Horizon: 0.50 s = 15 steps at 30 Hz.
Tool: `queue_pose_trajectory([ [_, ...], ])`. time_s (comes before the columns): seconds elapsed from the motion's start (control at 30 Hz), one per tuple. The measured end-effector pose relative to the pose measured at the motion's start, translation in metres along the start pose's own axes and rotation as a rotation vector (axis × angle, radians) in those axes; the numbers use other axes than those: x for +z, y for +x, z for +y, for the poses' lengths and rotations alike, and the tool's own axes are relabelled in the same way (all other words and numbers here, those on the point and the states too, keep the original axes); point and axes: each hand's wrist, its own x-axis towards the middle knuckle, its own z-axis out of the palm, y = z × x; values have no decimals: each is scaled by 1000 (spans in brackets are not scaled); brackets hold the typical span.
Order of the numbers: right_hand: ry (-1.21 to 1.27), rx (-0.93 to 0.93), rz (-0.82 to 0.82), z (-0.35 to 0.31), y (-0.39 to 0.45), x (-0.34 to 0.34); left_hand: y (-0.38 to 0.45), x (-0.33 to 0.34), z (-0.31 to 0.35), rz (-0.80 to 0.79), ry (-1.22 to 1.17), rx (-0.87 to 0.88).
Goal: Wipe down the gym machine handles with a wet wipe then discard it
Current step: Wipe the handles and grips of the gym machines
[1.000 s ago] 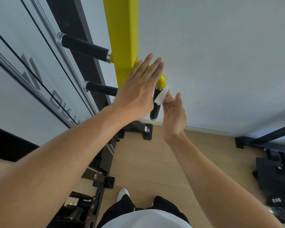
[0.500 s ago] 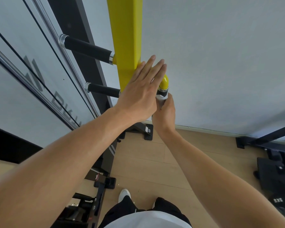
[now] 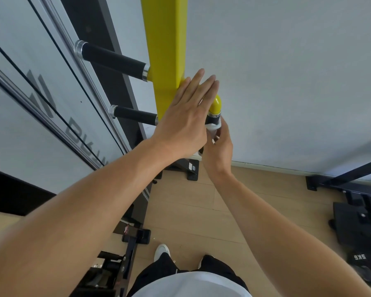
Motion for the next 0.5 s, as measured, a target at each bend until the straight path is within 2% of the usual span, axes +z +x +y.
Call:
queue_pose_trajectory([
  [0.13, 65, -109, 43, -16, 7, -1, 0, 3, -1, 21, -1, 12],
  [0.33, -465, -179, -116, 22, 12, -5, 4, 0, 0, -36, -3, -9],
  [0.4, -460, -218, -98, 17, 18, -5, 5, 1, -2, -13, -4, 2],
  [0.5, -298, -262, -46, -2, 30, -3, 6, 6, -5, 26, -8, 12],
])
